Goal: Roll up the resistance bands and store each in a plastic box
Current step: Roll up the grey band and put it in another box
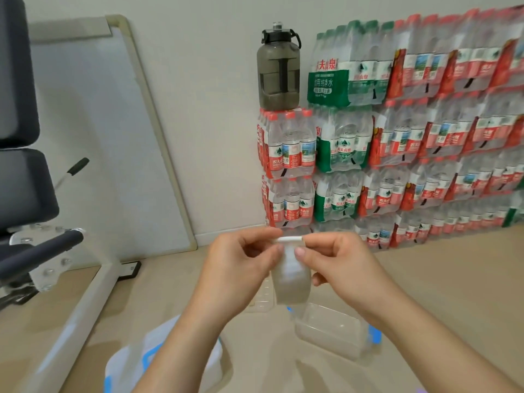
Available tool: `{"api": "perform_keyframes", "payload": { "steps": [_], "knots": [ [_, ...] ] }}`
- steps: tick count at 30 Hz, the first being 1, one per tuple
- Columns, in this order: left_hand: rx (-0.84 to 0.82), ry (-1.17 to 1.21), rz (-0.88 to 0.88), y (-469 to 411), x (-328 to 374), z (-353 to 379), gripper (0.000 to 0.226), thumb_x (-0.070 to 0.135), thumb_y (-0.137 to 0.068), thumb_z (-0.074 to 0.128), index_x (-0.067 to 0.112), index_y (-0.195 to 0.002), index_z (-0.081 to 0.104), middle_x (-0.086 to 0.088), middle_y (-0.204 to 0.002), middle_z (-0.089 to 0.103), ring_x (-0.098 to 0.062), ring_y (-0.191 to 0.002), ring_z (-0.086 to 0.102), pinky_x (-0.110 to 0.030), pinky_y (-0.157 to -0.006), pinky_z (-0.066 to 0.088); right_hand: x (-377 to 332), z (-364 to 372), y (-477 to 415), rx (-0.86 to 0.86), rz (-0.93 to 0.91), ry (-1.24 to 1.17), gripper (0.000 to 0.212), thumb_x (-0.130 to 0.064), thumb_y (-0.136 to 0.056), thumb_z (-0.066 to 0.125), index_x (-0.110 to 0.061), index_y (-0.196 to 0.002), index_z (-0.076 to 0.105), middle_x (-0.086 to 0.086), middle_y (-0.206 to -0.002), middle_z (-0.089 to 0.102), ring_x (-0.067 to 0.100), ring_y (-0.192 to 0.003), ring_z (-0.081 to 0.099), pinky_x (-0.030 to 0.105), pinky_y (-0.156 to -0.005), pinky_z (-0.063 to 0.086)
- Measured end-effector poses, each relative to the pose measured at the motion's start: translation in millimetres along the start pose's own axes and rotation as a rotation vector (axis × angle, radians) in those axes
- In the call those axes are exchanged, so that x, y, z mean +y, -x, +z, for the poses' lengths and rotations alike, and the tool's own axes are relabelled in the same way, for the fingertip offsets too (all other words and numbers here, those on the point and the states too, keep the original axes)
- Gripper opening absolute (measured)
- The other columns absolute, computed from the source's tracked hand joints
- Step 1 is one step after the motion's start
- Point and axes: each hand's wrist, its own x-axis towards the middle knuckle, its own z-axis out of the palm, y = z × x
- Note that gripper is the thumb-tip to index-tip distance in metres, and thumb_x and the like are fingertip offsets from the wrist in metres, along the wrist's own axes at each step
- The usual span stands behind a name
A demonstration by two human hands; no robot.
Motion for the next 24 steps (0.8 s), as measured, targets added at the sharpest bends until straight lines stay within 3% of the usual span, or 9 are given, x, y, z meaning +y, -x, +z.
{"api": "perform_keyframes", "payload": {
  "steps": [1,3,4,6,9,19,24],
  "knots": [
    [0.076,-0.096,0.053,-2.3,-0.7,-2.1,0.02,0.018,-0.08,0.074,0.037,-0.083,0.072,0.007,-0.069,0.064,0.002,-0.061,0.054,-0.015,-0.065,0.048,-1.0,0.8,-1.4,0.009,0.02,-0.042,0.017,-0.009,-0.092,0.057,-0.012,-0.092,0.074,0.004,-0.079,0.073,0.005,-0.065,0.059,0.019,-0.054,0.047],
    [0.1,-0.046,0.057,-5.5,-0.1,-7.6,0.018,0.024,-0.081,0.072,0.041,-0.076,0.072,0.003,-0.071,0.065,0.0,-0.062,0.052,-0.022,-0.064,0.05,-5.7,2.5,-5.4,0.032,0.047,-0.127,0.016,-0.01,-0.092,0.057,-0.009,-0.099,0.072,0.01,-0.09,0.074,0.012,-0.074,0.065,0.02,-0.055,0.051],
    [0.064,0.054,0.027,-5.4,2.3,-9.6,0.017,0.023,-0.083,0.07,0.037,-0.076,0.074,0.001,-0.072,0.068,-0.002,-0.062,0.055,-0.027,-0.062,0.051,-8.7,2.9,-7.6,0.042,0.047,-0.155,0.016,-0.01,-0.092,0.057,-0.008,-0.1,0.071,0.012,-0.093,0.074,0.016,-0.079,0.068,0.021,-0.056,0.053],
    [0.013,0.205,-0.017,-3.8,10.1,-11.2,0.016,0.015,-0.085,0.067,0.026,-0.076,0.076,0.001,-0.065,0.071,-0.004,-0.057,0.06,-0.021,-0.057,0.052,-14.3,3.0,-11.0,0.048,0.043,-0.178,0.018,-0.009,-0.093,0.055,-0.009,-0.099,0.072,0.014,-0.095,0.074,0.021,-0.087,0.071,0.023,-0.06,0.056],
    [0.057,0.253,-0.025,-5.1,10.9,-7.4,0.018,0.007,-0.084,0.067,0.019,-0.072,0.074,0.004,-0.054,0.067,-0.005,-0.047,0.057,-0.015,-0.053,0.049,-13.5,5.8,-15.3,0.03,0.067,-0.171,0.022,-0.015,-0.096,0.051,-0.012,-0.101,0.072,0.011,-0.097,0.075,0.025,-0.094,0.071,0.026,-0.064,0.057],
    [-0.013,0.159,-0.062,-9.2,-1.3,-4.1,0.011,0.008,-0.081,0.071,0.017,-0.076,0.075,0.004,-0.056,0.067,-0.007,-0.049,0.055,-0.018,-0.053,0.05,8.1,16.9,-9.8,0.126,0.111,-0.242,0.016,-0.015,-0.093,0.056,-0.013,-0.095,0.072,0.004,-0.082,0.075,0.014,-0.074,0.07,0.023,-0.053,0.055],
    [0.014,0.098,-0.043,-8.5,-3.3,-6.0,0.013,0.01,-0.083,0.07,0.019,-0.073,0.073,0.008,-0.052,0.066,-0.002,-0.047,0.056,-0.014,-0.052,0.048,6.6,13.2,-10.5,0.126,0.084,-0.139,0.016,-0.018,-0.091,0.06,-0.012,-0.102,0.072,0.01,-0.092,0.074,0.014,-0.078,0.068,0.022,-0.051,0.052]
  ]
}}
